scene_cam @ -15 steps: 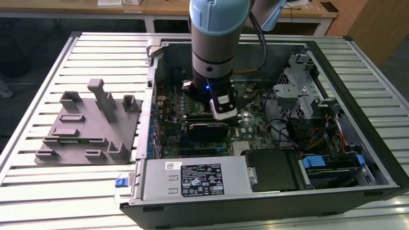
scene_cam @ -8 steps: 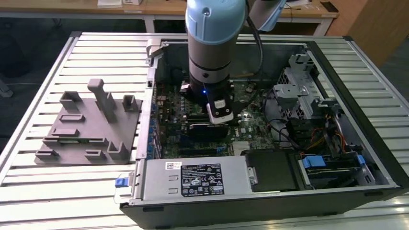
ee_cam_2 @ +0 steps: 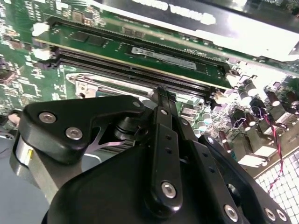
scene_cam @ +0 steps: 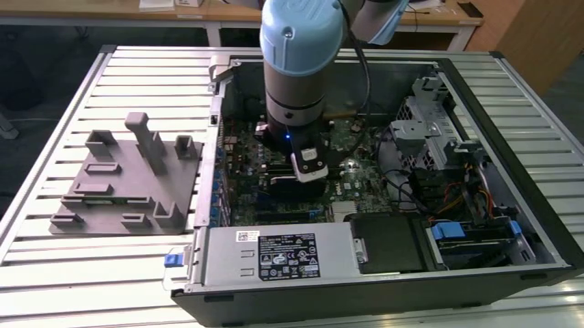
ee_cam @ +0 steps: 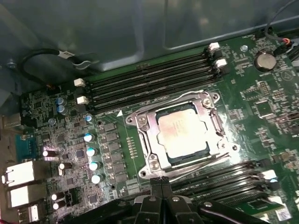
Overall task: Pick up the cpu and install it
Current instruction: 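Install the second cpu locking lever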
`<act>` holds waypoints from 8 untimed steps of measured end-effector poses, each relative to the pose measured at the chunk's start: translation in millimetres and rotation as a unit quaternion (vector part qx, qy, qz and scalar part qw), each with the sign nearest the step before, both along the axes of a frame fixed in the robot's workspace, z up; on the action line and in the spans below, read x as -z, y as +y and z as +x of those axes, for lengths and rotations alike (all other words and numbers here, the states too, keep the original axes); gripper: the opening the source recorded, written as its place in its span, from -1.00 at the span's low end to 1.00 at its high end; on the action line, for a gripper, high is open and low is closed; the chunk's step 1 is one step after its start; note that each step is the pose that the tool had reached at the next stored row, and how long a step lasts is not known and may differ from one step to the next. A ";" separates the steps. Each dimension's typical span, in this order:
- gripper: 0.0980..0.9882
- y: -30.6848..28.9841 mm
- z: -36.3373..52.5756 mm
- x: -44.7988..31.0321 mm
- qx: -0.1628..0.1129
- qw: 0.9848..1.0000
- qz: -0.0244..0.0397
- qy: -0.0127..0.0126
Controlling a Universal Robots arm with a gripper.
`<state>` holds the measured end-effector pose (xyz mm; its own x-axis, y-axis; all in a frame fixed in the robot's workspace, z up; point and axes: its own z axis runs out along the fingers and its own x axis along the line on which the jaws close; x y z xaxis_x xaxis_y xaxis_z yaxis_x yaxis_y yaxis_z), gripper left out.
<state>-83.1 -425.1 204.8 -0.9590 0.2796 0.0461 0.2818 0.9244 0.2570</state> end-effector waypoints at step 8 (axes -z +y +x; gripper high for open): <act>-0.98 0.1 -6.0 8.1 0.000 1.000 0.010 -0.001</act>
<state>-89.1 -425.0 196.7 -0.9591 0.2785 0.0496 0.2812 0.9191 0.2761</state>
